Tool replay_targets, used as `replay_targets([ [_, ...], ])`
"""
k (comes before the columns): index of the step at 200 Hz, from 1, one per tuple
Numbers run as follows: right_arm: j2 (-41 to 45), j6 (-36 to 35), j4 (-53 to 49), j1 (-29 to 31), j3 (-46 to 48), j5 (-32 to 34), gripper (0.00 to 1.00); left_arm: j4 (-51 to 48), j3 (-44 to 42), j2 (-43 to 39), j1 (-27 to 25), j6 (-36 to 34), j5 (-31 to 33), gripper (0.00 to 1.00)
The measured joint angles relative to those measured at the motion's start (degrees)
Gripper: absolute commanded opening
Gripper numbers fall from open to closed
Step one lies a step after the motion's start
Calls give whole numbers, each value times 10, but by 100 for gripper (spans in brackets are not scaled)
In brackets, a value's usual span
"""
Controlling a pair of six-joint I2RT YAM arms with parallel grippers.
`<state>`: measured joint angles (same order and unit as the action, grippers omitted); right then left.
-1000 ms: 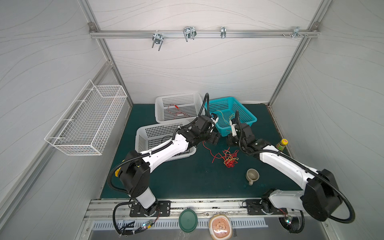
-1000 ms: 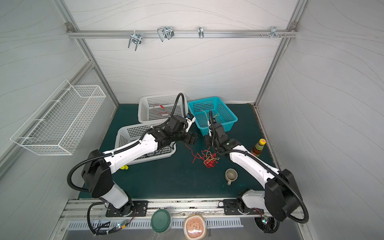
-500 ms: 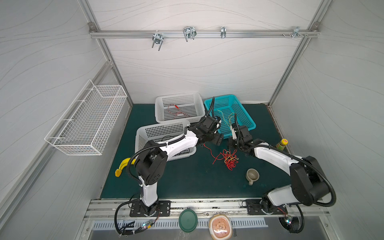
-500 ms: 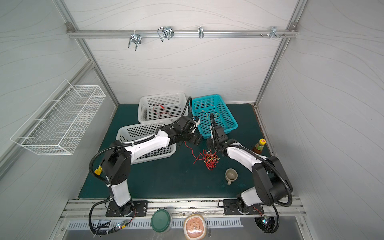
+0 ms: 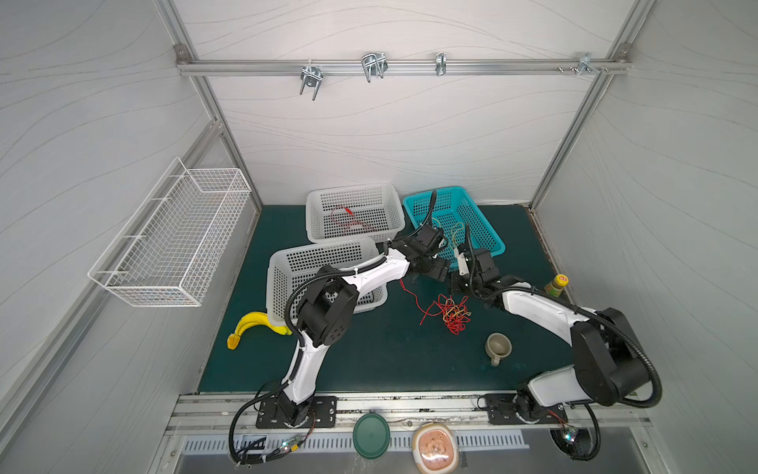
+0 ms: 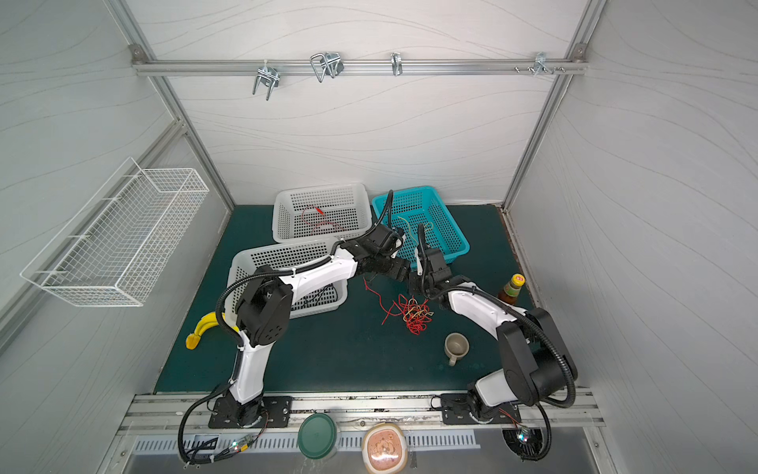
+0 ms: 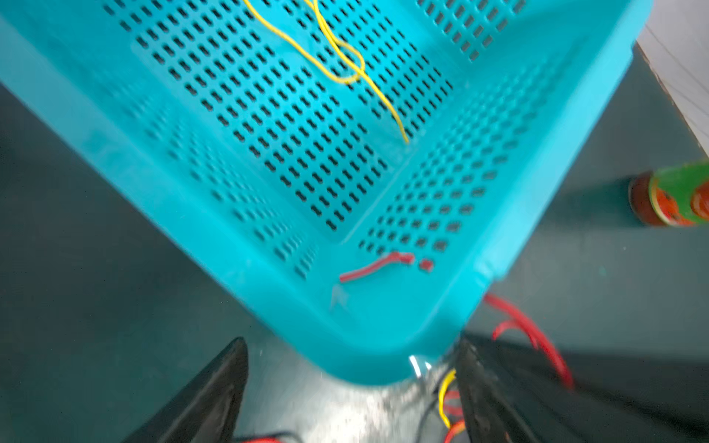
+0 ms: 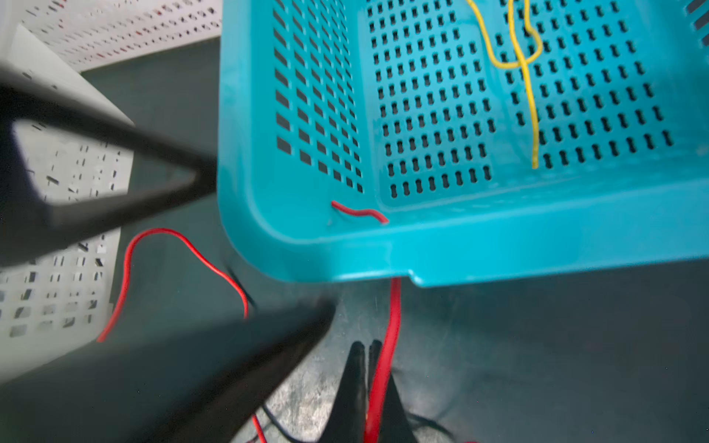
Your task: Untangle the cables
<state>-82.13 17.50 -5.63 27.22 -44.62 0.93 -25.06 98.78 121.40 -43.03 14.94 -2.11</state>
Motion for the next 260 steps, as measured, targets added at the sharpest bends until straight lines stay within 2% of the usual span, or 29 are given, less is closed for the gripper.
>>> replay_targets([
  [66, 109, -3, -39, -14, 52, 3, 0, -21, 25, 17, 41, 43, 6, 85],
  [116, 180, -6, -69, -17, 15, 30, 0, -7, 8, 9, 45, 37, -10, 86],
  [144, 189, -12, -69, -17, -38, 34, 0, 14, -43, -35, 42, 22, -32, 86],
  [218, 203, -58, -80, -17, -134, 31, 0, 115, -171, -224, 29, -35, -109, 88],
  [260, 203, -63, -89, -17, -137, 31, 0, 163, -180, -245, 18, -37, -167, 89],
])
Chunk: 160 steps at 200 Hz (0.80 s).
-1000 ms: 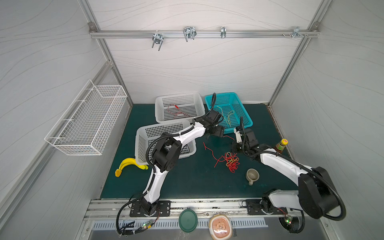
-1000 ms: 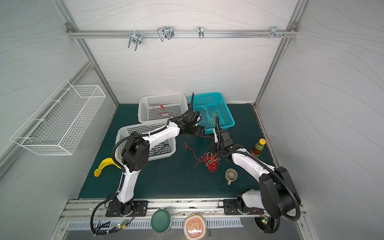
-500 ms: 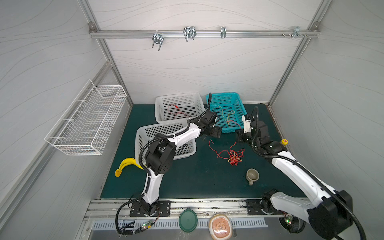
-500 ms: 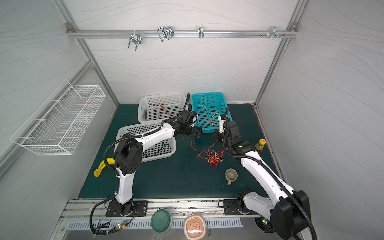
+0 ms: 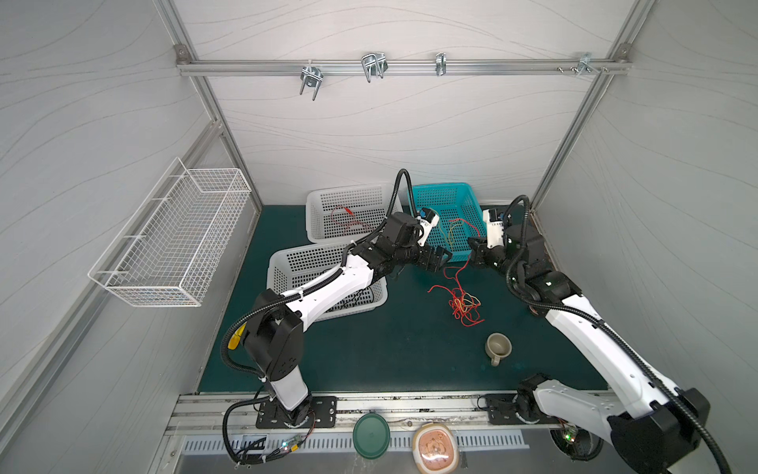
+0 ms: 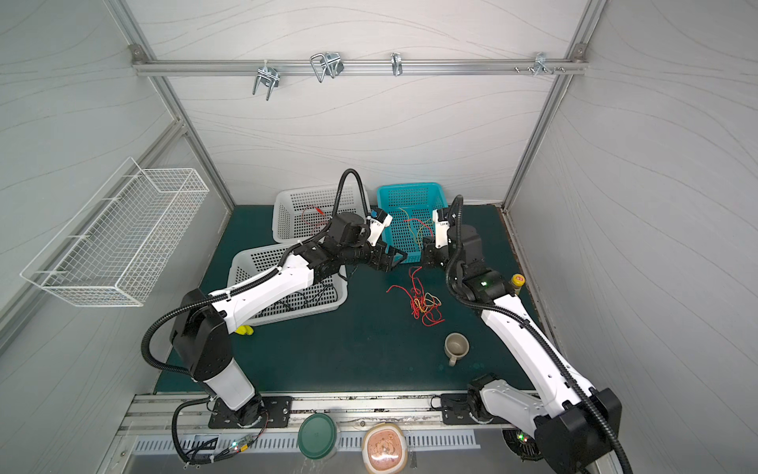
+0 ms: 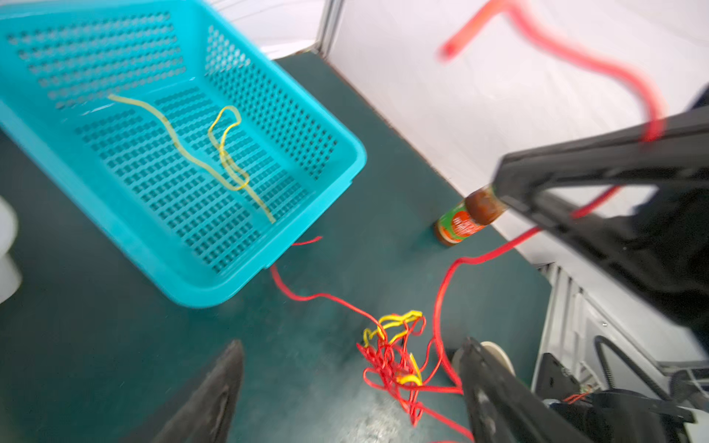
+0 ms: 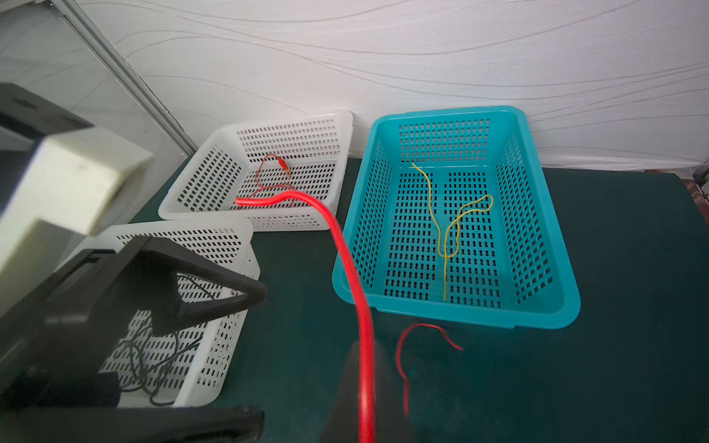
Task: Untangle the cables
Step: 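Pull the red wire upward with the right gripper while the left holds the tangle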
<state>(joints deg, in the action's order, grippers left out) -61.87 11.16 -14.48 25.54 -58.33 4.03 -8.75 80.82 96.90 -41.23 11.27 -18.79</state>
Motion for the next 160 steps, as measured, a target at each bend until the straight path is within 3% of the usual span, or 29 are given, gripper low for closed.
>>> replay_targets([
  [99, -19, 25, 5, 2, -37, 16, 0, 13, 11, 68, -38, 35, -47, 85],
  [117, -23, 26, 7, 2, -41, 23, 0, 13, 16, 71, -38, 39, -49, 70],
  [141, -23, 29, 9, 2, -45, 28, 0, 13, 25, 77, -38, 50, -48, 28],
  [160, -23, 30, 10, 2, -45, 31, 0, 13, 27, 77, -38, 56, -48, 14],
])
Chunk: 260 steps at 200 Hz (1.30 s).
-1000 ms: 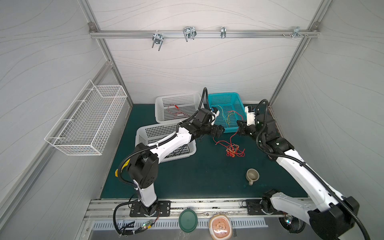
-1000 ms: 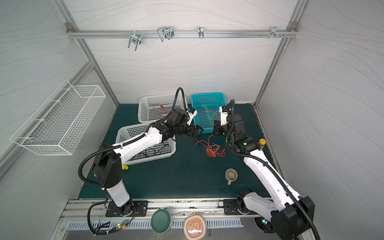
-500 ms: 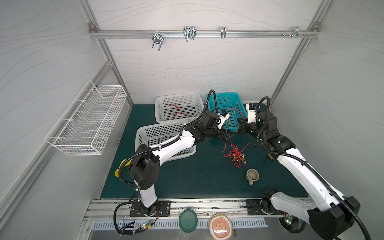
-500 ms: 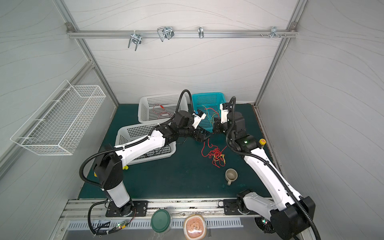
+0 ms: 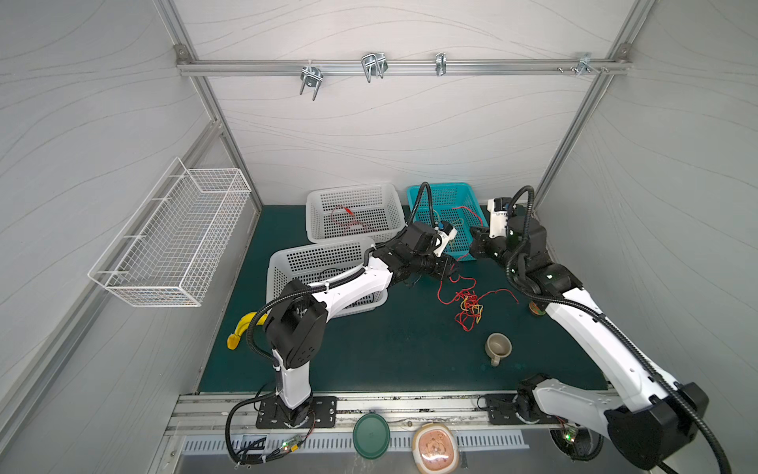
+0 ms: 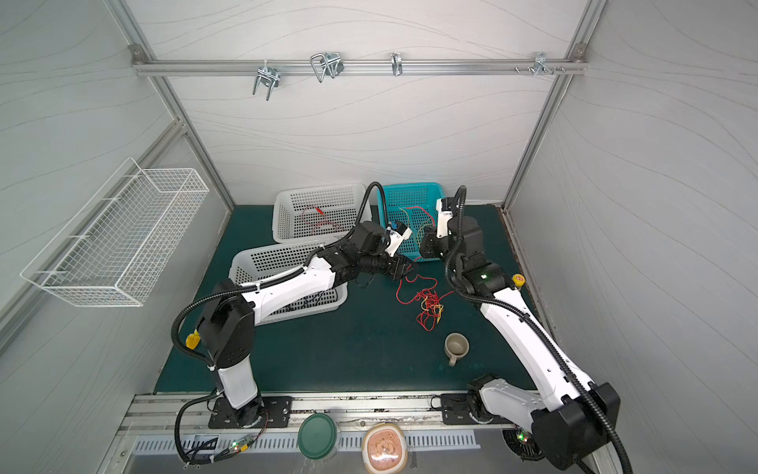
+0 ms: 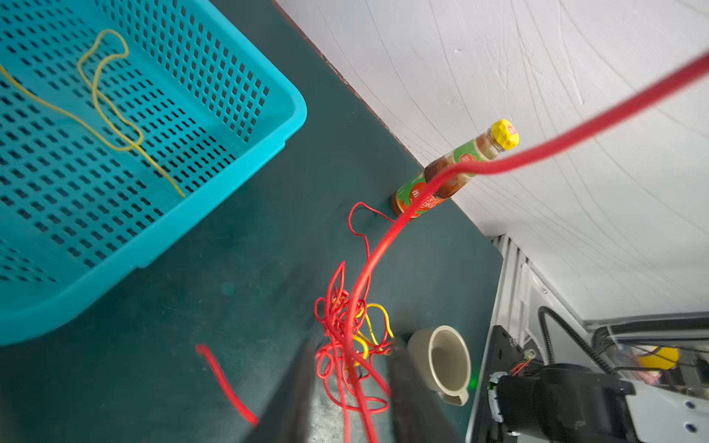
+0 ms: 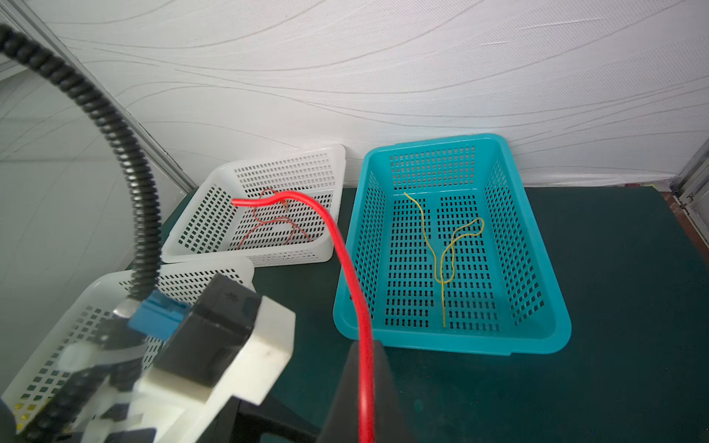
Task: Untangle the cables
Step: 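Pull the red wire upward with the right gripper while the left holds the tangle, then grasp the raised red wire with the left gripper while the right lowers to the tangle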
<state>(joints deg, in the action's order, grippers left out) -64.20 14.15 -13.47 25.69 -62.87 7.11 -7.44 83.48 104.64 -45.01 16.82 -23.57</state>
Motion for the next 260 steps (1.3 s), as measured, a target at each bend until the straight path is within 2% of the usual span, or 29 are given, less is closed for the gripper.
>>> replay_targets([
  [16, 0, 0, 1, 0, 0, 2, 0, 0, 1, 0, 0, -5, 2, 0],
  [77, 2, 5, 3, 0, 8, 9, 0, -2, 1, 0, 0, -6, 9, 0],
  [122, 23, 24, -1, -8, 64, 14, 36, -14, 1, -12, 0, -21, 28, 0],
  [144, 41, 35, -19, -23, 92, 14, 44, -16, 1, -33, 0, -28, 43, 0],
  [178, 83, 47, -36, -41, 127, 10, 69, -16, 1, -59, 0, -35, 59, 0],
  [217, 122, 37, -33, -46, 192, -30, 81, -22, 6, -63, -4, -45, 71, 0],
  [240, 113, 39, -16, -42, 251, -71, 85, -23, 22, -63, -4, -49, 79, 0],
  [260, 91, 39, 13, -18, 292, -81, 87, -21, 31, -63, -3, -49, 89, 0],
])
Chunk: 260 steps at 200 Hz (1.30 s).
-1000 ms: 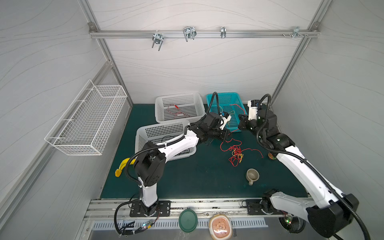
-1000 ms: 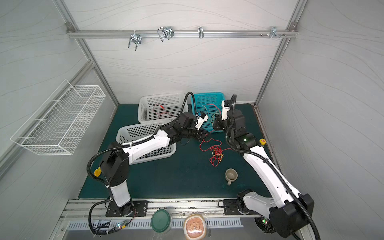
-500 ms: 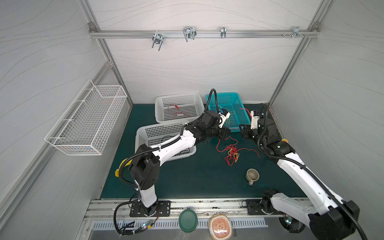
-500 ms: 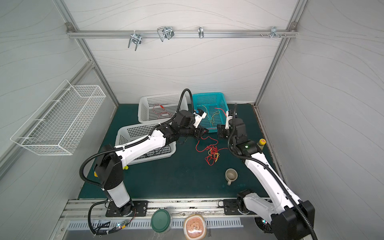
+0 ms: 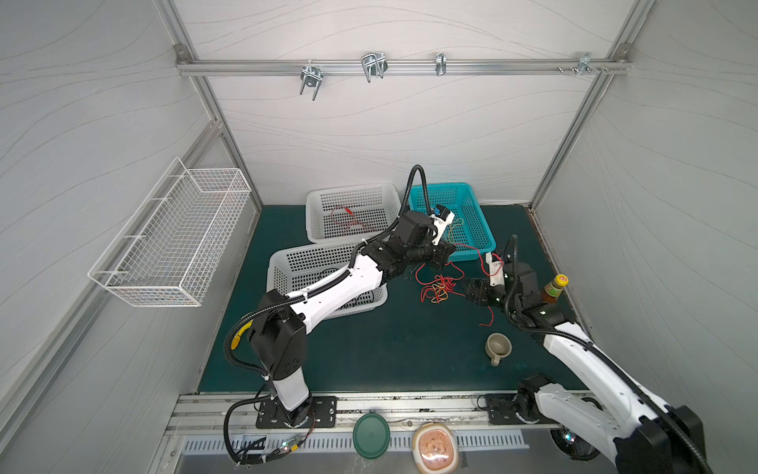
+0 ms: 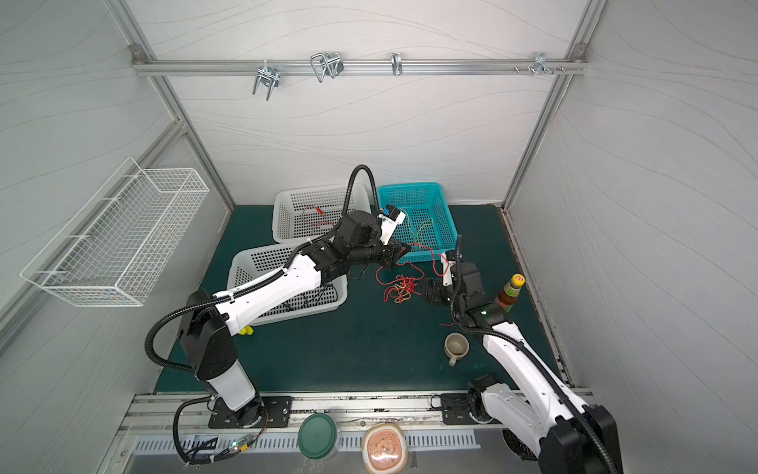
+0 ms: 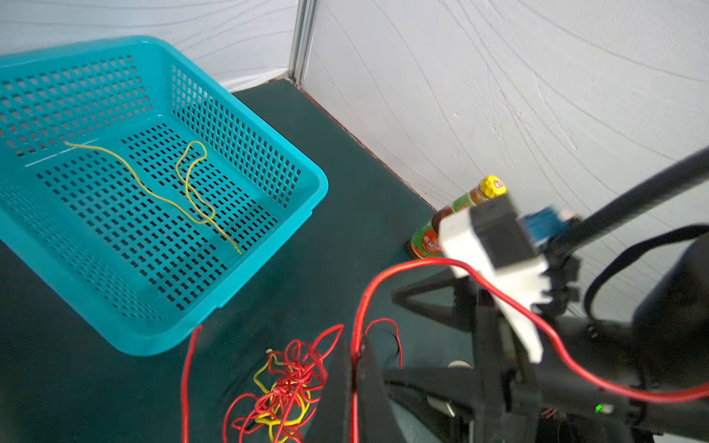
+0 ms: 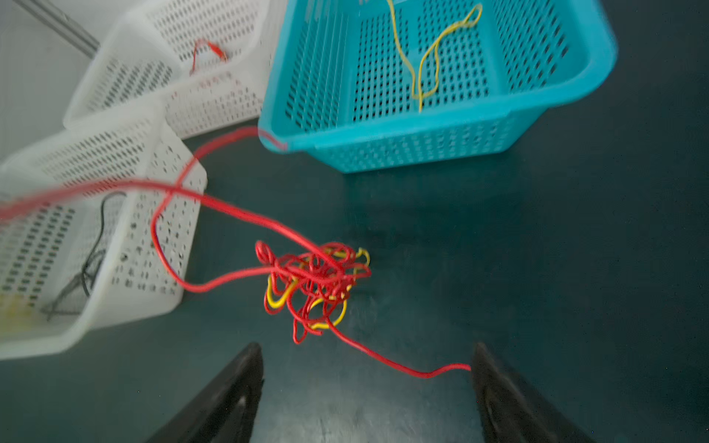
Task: Untangle the cables
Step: 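Grasp the raised red wire with the left gripper while the right lowers to the tangle, then carry the red wire toward the white basket with left gripper while right holds tangle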
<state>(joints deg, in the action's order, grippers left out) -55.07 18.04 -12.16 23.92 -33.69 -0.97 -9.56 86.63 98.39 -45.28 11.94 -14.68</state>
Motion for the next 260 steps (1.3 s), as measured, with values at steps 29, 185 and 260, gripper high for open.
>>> replay_targets([
  [29, -43, -4, 56, 48, 28, 9, 90, -4, 6, 0, 0, 2, 13, 0],
  [185, -196, -66, 301, 84, 37, 96, 52, -52, 62, -1, 0, 71, 3, 0],
  [260, -198, -74, 322, 86, 47, 91, 6, -71, 62, -40, 0, 45, 47, 0],
])
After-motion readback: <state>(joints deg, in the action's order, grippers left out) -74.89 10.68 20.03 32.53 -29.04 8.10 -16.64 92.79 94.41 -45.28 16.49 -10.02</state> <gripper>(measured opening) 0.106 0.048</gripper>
